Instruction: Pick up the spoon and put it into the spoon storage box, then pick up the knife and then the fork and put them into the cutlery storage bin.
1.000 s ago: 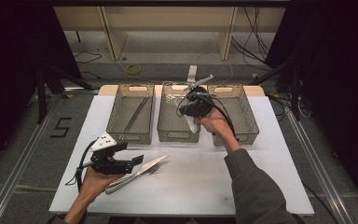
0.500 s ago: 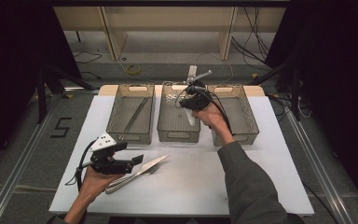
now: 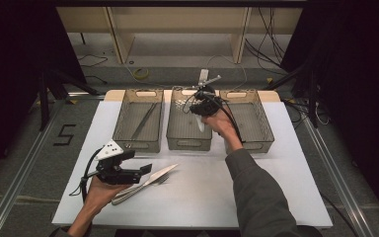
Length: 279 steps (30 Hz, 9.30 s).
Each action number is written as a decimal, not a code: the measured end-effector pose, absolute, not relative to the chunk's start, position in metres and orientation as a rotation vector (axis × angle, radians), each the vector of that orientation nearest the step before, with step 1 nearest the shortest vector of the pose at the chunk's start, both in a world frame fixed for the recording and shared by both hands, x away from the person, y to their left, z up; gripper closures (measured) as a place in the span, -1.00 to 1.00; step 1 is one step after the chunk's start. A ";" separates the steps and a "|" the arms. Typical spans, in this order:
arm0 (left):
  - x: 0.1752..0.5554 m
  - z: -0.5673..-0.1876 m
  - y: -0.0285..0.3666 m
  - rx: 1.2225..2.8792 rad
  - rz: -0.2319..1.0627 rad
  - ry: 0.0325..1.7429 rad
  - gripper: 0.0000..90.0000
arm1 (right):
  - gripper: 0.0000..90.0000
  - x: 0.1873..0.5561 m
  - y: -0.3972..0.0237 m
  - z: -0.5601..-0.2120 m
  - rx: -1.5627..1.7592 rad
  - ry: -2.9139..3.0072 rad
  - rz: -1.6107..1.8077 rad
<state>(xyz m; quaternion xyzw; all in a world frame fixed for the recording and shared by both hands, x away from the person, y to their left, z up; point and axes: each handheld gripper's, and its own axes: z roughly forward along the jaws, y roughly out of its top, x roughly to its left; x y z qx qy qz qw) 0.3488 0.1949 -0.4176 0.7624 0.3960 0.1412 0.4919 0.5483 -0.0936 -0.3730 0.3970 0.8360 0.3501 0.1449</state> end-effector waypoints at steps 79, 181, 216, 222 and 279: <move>0.352 -0.421 0.192 1.945 0.291 0.978 -0.67 | -0.32 0.395 -0.154 -0.394 0.938 2.406 1.409; 0.350 -0.456 0.177 2.682 0.152 0.975 -0.02 | -0.46 0.332 -0.209 -0.426 0.980 2.370 1.407; 0.351 -0.463 0.168 2.719 0.083 1.024 0.73 | -0.45 0.331 -0.204 -0.428 0.956 2.413 1.372; 0.350 -0.463 0.169 2.717 0.094 1.004 0.75 | -0.45 0.331 -0.204 -0.428 0.956 2.416 1.372; 0.353 -0.432 0.101 2.653 -0.029 0.783 0.76 | -0.42 0.314 -0.100 -0.441 0.235 2.579 1.079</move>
